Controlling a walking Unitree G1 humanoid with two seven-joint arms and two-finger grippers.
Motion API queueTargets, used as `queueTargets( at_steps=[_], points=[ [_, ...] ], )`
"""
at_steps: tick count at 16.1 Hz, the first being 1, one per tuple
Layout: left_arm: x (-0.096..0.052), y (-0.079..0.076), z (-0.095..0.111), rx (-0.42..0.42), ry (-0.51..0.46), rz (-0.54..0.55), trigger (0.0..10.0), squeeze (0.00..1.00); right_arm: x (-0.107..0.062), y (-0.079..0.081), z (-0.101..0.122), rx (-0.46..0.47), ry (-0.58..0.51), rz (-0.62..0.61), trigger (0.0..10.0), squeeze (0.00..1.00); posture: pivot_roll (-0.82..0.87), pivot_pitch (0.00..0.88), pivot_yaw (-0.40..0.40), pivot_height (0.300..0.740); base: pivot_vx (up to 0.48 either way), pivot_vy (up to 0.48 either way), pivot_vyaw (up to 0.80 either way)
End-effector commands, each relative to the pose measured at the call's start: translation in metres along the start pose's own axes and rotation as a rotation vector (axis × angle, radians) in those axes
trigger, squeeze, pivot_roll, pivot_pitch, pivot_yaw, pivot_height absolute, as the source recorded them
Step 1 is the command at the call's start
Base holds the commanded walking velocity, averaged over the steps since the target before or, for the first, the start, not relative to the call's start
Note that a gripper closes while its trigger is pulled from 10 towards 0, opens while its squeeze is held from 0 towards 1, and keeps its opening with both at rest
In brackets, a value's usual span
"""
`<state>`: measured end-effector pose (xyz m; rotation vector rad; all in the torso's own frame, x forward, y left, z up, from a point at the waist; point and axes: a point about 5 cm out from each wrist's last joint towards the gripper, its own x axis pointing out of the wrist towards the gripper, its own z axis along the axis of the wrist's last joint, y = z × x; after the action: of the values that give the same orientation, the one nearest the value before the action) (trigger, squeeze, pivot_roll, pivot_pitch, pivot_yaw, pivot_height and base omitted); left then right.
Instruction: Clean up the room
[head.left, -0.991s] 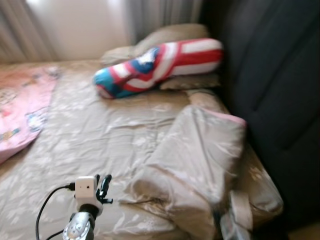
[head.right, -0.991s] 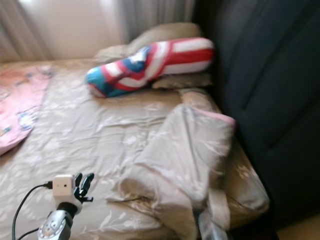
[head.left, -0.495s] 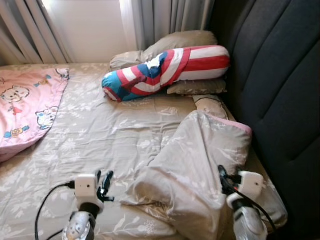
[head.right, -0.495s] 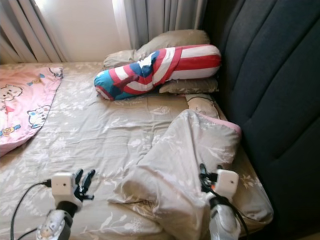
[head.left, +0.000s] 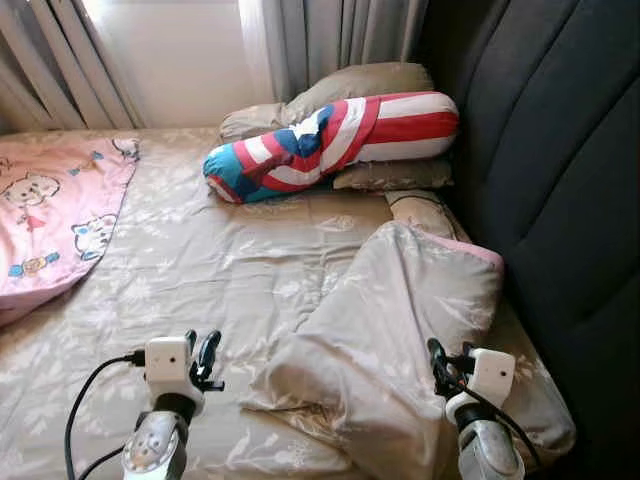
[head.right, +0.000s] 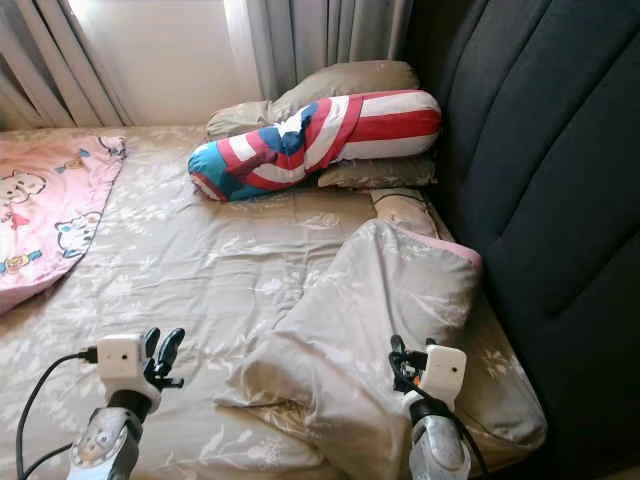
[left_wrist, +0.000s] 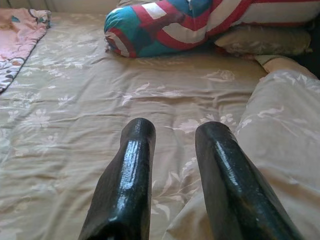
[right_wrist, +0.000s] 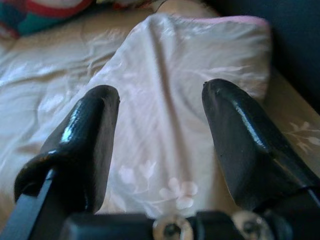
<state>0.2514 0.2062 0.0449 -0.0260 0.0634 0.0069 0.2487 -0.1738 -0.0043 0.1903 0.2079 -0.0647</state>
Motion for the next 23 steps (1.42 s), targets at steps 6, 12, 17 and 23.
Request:
queueTargets(
  at_steps=[6,12,17,23],
  points=[
    [0.004,-0.001,0.004,-0.018,0.004,0.007,10.0,0.0,0.005,0.0,0.009,0.019,-0.012,-0.018,10.0,0.0,-0.02,0.041,-0.04,0.74,0.0,-0.056,0.13],
    [0.006,-0.002,0.008,-0.026,-0.004,0.017,10.0,0.0,0.006,0.0,0.01,-0.004,0.004,-0.032,10.0,0.0,-0.01,0.066,-0.047,0.74,0.0,0.0,0.0],
    [0.006,-0.005,0.009,-0.027,-0.005,0.007,10.0,0.0,0.006,0.003,0.007,-0.021,0.02,-0.036,10.0,0.0,-0.01,0.073,-0.046,0.715,0.0,0.0,0.0],
    [0.004,-0.006,0.008,-0.026,-0.001,0.015,10.0,0.0,0.012,0.01,0.004,-0.018,0.073,-0.025,10.0,0.0,-0.01,0.078,-0.044,0.7,0.0,0.0,0.0]
  ],
)
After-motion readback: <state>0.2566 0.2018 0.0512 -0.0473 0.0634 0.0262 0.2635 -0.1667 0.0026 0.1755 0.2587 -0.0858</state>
